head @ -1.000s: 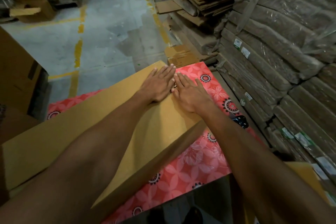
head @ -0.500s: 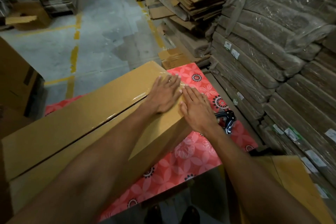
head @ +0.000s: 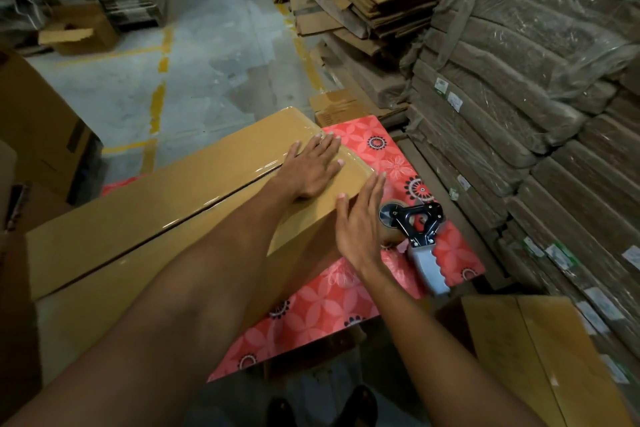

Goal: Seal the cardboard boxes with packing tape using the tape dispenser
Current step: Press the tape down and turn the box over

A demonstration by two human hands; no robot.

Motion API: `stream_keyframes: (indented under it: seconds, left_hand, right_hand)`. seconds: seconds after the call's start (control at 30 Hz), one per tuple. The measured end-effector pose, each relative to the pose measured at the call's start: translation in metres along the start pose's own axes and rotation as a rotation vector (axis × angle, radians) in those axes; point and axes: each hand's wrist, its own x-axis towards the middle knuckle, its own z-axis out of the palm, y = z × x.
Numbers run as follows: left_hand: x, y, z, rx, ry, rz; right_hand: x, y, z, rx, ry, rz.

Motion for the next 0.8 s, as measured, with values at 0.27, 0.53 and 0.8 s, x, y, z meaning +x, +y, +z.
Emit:
stream_keyframes:
  seconds: [0.27,0.53,0.8]
  left_hand:
    - [-0.092,-0.121,-0.011,0.006,0.124,-0.261]
    - [-0.227,-0.263,-0.018,-0.079,0.138,-0.671]
    - [-0.248,-0.255,-0.024,-0.189,0.113,-0.620]
  right_hand:
    - [-0.107,-0.053,0.044,0.120,-0.193,-0.023]
    - [-0.168,-0.118,0.100,0.169,-0.399,0.023]
    - [-0.026,-0.115,0.094,0.030,-0.245,-0.023]
